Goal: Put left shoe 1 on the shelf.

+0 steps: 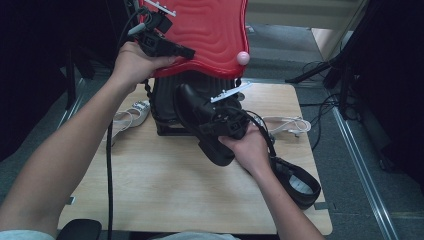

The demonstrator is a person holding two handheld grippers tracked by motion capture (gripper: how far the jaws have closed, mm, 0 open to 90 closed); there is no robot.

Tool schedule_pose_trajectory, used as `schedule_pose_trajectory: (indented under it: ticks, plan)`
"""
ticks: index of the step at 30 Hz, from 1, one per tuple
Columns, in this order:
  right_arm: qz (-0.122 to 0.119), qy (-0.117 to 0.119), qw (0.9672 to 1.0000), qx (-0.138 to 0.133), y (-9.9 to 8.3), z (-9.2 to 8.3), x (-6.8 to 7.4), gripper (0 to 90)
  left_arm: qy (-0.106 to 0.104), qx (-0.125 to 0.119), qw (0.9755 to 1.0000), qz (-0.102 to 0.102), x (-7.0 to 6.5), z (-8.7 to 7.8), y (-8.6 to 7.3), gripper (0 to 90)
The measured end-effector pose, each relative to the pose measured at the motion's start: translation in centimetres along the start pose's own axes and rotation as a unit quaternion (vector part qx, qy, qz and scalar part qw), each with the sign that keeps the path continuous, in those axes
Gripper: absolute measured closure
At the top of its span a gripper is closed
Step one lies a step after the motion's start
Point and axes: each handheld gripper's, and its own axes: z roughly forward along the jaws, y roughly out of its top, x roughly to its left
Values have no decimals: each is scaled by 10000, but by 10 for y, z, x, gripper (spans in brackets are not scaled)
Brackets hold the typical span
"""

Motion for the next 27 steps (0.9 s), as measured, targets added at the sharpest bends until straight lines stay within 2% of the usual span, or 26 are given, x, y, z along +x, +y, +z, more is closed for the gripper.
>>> schedule_pose_trajectory:
  ticks: [4, 5, 13, 14, 15, 16, 17, 19, 27]
  plan:
    - [-52, -173, 9998, -98, 7, 6, -4, 871, 22, 4, 10000, 40, -1, 0, 0, 900]
    - [-69, -309, 9993, -189, 11, 12, -6, 871, 6, 15, 10000, 28, -1, -1, 0, 900]
    - [-204, -595, 9969, -473, 19, 31, -11, 871, 18, 19, 10000, 41, -1, -1, 0, 900]
    - [-245, -653, 9962, -528, 21, 35, -11, 871, 33, 25, 10000, 65, -1, -1, 0, 900]
    - [-298, -815, 9946, -570, 25, 41, -8, 870, 33, 19, 10000, 55, -1, -1, -1, 900]
    - [-298, -815, 9946, -570, 25, 41, -8, 870, 33, 19, 10000, 55, -1, -1, -1, 900]
    - [-404, -913, 9931, -618, 28, 45, -8, 870, 52, 14, 10000, 62, -1, -1, -1, 900]
    - [-456, -1118, 9902, -700, 35, 57, -6, 871, 50, -14, 10000, 50, -2, -1, -1, 900]
    - [-422, -1186, 9871, -985, 47, 74, -5, 870, -14, -23, 10000, 18, 1, -1, -2, 900]
